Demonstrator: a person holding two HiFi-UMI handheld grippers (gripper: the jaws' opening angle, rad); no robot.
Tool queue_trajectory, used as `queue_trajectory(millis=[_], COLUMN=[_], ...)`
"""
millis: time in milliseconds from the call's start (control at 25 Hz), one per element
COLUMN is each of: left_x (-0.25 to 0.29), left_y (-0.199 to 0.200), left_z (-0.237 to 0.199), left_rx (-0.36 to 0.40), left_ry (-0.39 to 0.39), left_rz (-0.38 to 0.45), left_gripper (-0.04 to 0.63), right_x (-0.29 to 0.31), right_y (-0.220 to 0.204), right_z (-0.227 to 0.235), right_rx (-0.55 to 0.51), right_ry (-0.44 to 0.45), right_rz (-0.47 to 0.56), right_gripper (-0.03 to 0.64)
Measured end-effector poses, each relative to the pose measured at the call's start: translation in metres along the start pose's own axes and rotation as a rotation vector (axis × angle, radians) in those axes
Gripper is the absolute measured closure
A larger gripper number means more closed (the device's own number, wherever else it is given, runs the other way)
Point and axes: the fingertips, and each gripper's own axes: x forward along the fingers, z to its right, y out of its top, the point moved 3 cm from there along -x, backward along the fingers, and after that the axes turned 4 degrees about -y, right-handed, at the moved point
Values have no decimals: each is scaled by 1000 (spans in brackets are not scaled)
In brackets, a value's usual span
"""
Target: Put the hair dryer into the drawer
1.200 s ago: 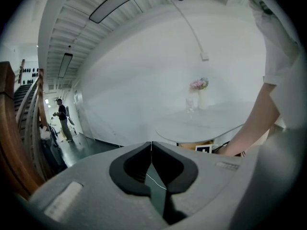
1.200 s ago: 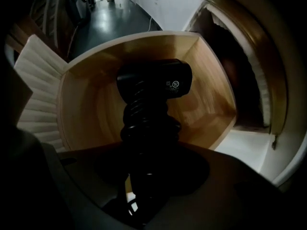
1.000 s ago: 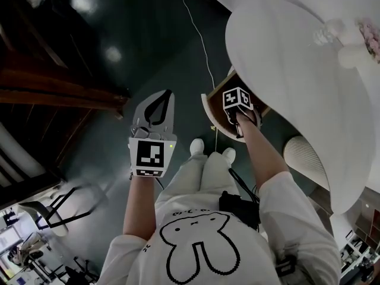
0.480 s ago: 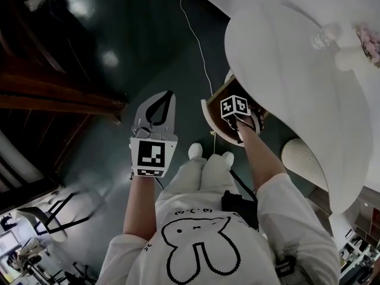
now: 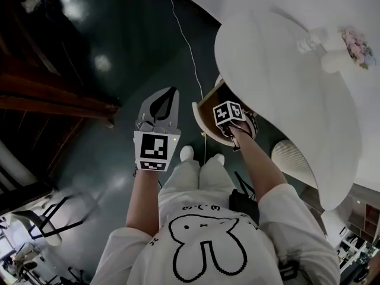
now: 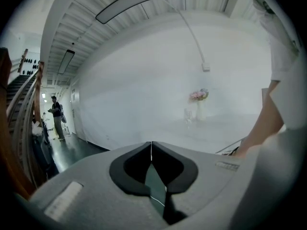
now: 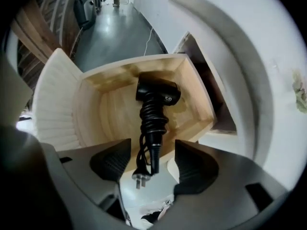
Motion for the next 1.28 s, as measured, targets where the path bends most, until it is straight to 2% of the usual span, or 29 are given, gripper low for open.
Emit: queue_trajectory(millis=[280,600,960,1280], left_x=[3,6,7,8], left_y=[31,58,88,130], left_z=[9,14,27,38], left_rx=[-6,-33,2,65], left_ry=[2,27,2,-28], left_rz=[47,94,143,216], left_gripper=[577,577,577,577], right_x=[-32,-81,-145,-209], right_y=[-25,-40,-42,-37], right_z=[8,22,61,102], right_rx=[43,89,165,270], right_ry=[83,271,393,417], right_rz=[33,115,272,484], right_gripper=[348,350,351,353])
